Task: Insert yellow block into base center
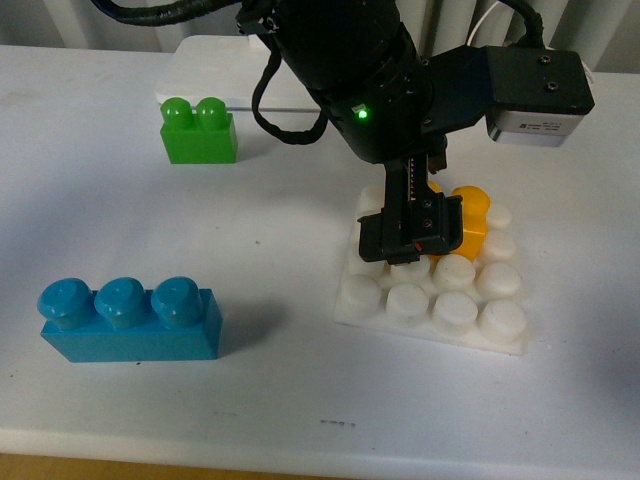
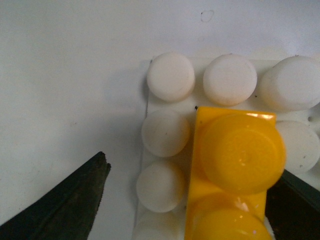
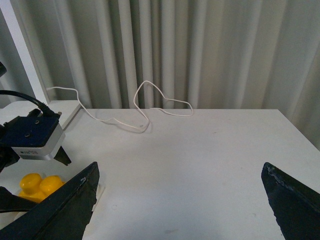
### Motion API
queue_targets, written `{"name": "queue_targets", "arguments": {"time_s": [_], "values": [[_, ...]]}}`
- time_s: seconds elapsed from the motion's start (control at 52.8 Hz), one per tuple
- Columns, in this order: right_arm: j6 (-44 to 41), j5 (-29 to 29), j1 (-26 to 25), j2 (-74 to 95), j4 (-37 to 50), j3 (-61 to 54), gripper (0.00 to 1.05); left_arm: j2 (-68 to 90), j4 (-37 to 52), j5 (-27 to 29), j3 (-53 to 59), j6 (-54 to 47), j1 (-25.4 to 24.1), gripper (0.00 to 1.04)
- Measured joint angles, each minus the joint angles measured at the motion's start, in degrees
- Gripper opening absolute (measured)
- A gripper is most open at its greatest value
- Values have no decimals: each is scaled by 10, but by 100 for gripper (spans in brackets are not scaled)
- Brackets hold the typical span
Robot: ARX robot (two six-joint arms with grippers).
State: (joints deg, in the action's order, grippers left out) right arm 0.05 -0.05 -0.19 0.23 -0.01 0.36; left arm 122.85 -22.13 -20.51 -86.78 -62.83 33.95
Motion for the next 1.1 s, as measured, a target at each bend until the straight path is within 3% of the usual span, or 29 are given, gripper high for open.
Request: {"name": "queue_targets", "arguments": {"time_s": [0.057, 0.417, 0.606, 0.739, 0.871, 1.099], "values": [[0, 0, 0, 0, 0, 0, 95, -12, -7, 0, 1, -1, -2, 100], [0, 0, 0, 0, 0, 0, 95, -134, -13, 24, 21, -9, -36, 98], [0, 0, 0, 0, 0, 0, 95, -259, 107, 88, 114, -14, -84, 98], [0, 0, 0, 0, 0, 0, 95, -396, 223, 132, 250, 2, -114, 98], [0, 0, 0, 0, 0, 0, 95, -531, 318, 199, 387, 86, -142, 98], [0, 0, 0, 0, 0, 0, 95, -679, 384, 286, 539, 201, -176, 98]]}}
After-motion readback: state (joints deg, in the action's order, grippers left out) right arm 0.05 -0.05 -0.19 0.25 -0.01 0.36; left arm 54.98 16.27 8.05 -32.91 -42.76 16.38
